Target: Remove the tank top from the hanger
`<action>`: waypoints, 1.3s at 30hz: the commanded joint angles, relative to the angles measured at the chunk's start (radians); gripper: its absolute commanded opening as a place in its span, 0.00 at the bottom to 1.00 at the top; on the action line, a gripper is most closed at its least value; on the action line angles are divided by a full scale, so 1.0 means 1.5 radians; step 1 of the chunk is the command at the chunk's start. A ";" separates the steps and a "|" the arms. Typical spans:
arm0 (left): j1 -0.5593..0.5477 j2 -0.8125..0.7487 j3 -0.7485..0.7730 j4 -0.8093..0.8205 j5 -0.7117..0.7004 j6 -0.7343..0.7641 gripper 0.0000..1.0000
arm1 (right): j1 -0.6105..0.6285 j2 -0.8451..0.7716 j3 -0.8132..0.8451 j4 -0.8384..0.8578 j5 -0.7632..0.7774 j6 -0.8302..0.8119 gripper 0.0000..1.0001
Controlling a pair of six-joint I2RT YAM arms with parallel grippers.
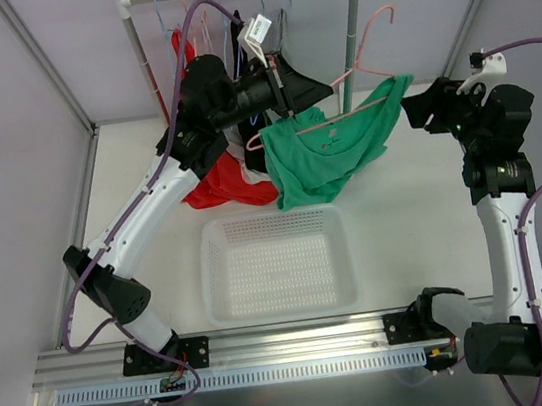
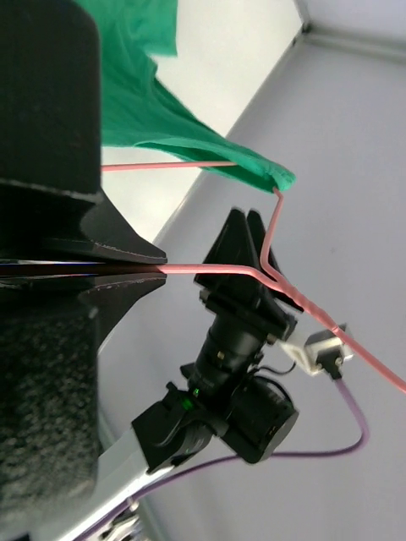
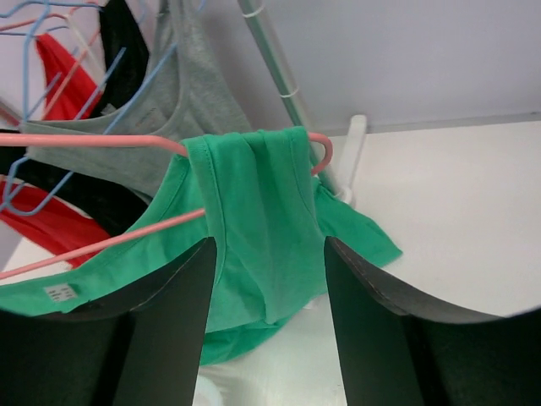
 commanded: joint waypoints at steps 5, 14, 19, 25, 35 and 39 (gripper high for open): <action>-0.007 -0.161 -0.101 0.046 -0.163 0.060 0.00 | -0.012 0.054 0.069 0.063 -0.194 0.071 0.58; -0.007 -0.188 -0.119 0.047 -0.189 0.050 0.00 | 0.041 0.168 0.181 0.060 -0.270 0.053 0.57; -0.007 -0.184 -0.114 0.047 -0.194 0.045 0.00 | 0.079 0.190 0.214 0.053 -0.245 0.024 0.54; -0.008 -0.167 -0.100 0.047 -0.185 0.032 0.00 | 0.111 0.216 0.230 0.045 -0.207 -0.005 0.51; -0.008 -0.152 -0.081 0.049 -0.172 0.031 0.00 | 0.124 0.237 0.216 0.040 -0.114 -0.028 0.44; -0.008 -0.146 -0.081 0.051 -0.176 0.032 0.00 | 0.133 0.224 0.199 0.040 -0.059 -0.028 0.45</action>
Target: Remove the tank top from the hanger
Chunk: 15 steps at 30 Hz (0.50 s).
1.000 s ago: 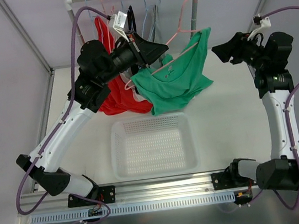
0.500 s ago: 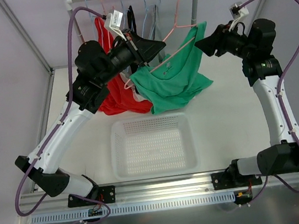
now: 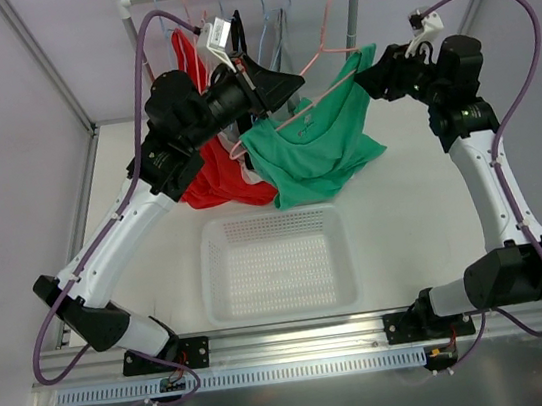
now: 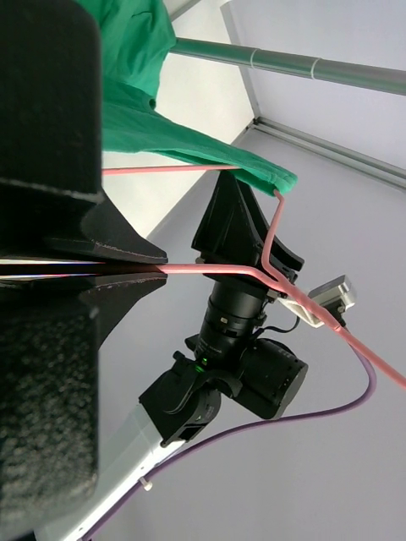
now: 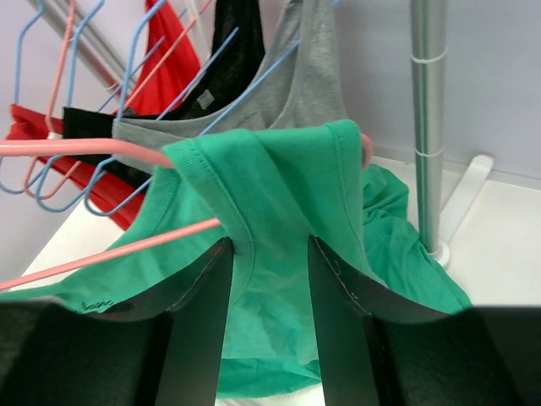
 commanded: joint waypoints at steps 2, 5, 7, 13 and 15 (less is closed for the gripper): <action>-0.008 0.005 0.036 0.052 0.009 -0.014 0.00 | 0.018 -0.024 -0.020 0.016 0.095 -0.026 0.44; -0.008 0.014 0.046 0.054 0.020 -0.021 0.00 | 0.025 -0.015 -0.019 0.017 0.094 -0.033 0.43; -0.009 0.020 0.052 0.057 0.023 -0.025 0.00 | 0.026 -0.001 -0.014 0.017 0.078 -0.029 0.34; -0.009 0.023 0.057 0.058 0.023 -0.013 0.00 | 0.027 -0.004 -0.017 0.037 0.100 -0.015 0.00; -0.008 0.022 0.054 0.057 0.019 -0.003 0.00 | 0.025 -0.023 -0.022 0.036 0.135 -0.014 0.00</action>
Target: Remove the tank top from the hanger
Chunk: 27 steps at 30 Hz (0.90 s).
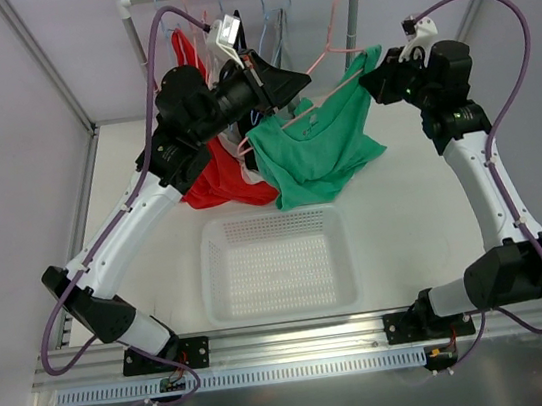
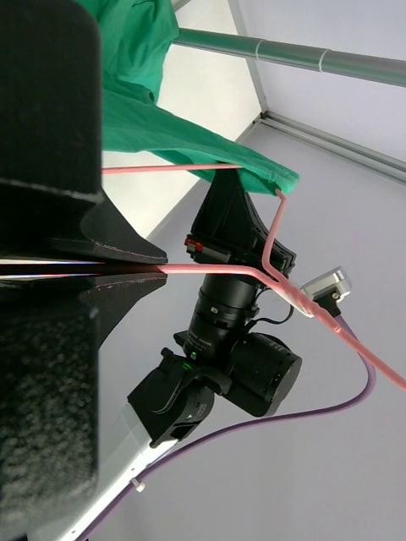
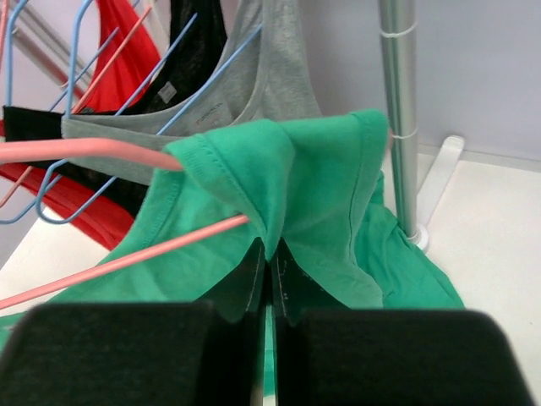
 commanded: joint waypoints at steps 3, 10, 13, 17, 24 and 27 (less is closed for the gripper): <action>-0.008 -0.011 0.031 0.053 0.025 0.022 0.00 | -0.019 -0.040 0.011 0.017 0.109 0.013 0.00; -0.008 0.035 0.089 0.045 0.094 0.029 0.00 | -0.133 -0.009 0.093 -0.041 0.113 0.082 0.00; -0.009 0.075 0.148 0.035 0.137 0.021 0.00 | -0.152 0.006 0.113 -0.054 0.101 0.092 0.00; -0.009 0.124 0.225 0.020 0.178 0.013 0.00 | -0.177 0.026 0.158 -0.070 0.096 0.109 0.00; -0.013 0.238 0.382 0.032 0.161 0.015 0.00 | -0.236 0.050 0.165 -0.143 0.111 0.174 0.00; -0.014 0.278 0.425 0.106 0.143 -0.019 0.00 | -0.275 0.021 0.117 -0.146 0.086 0.212 0.00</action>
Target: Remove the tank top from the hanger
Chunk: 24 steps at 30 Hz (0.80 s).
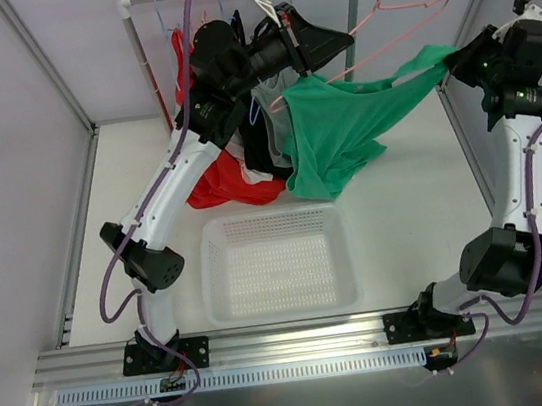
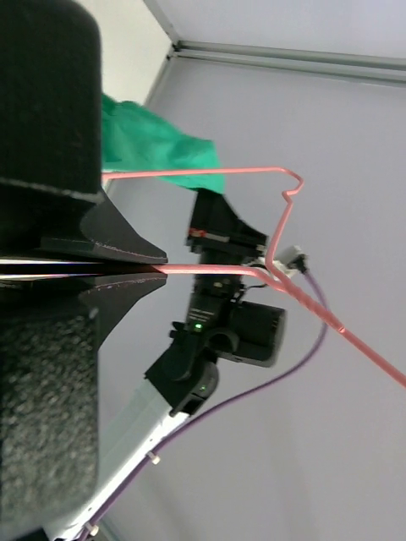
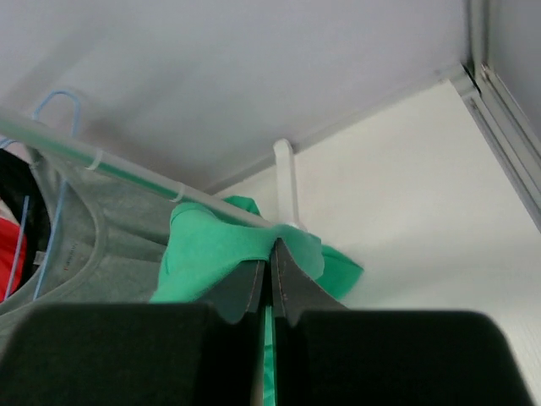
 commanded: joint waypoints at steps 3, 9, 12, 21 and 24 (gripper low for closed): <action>-0.008 0.037 0.055 0.188 -0.045 -0.041 0.00 | -0.037 -0.072 -0.089 -0.009 -0.022 0.054 0.00; -0.014 0.072 0.000 0.405 -0.115 -0.021 0.00 | -0.008 -0.152 -0.237 0.011 -0.118 0.077 0.00; -0.026 0.112 0.008 0.481 -0.192 0.016 0.00 | 0.023 -0.210 -0.334 0.004 -0.097 0.059 0.00; -0.031 0.220 0.096 0.631 -0.445 0.157 0.00 | -0.054 -0.273 -0.473 -0.021 0.034 0.110 0.00; -0.018 0.191 0.069 0.599 -0.451 0.168 0.00 | -0.063 -0.272 -0.467 -0.018 0.074 0.128 0.00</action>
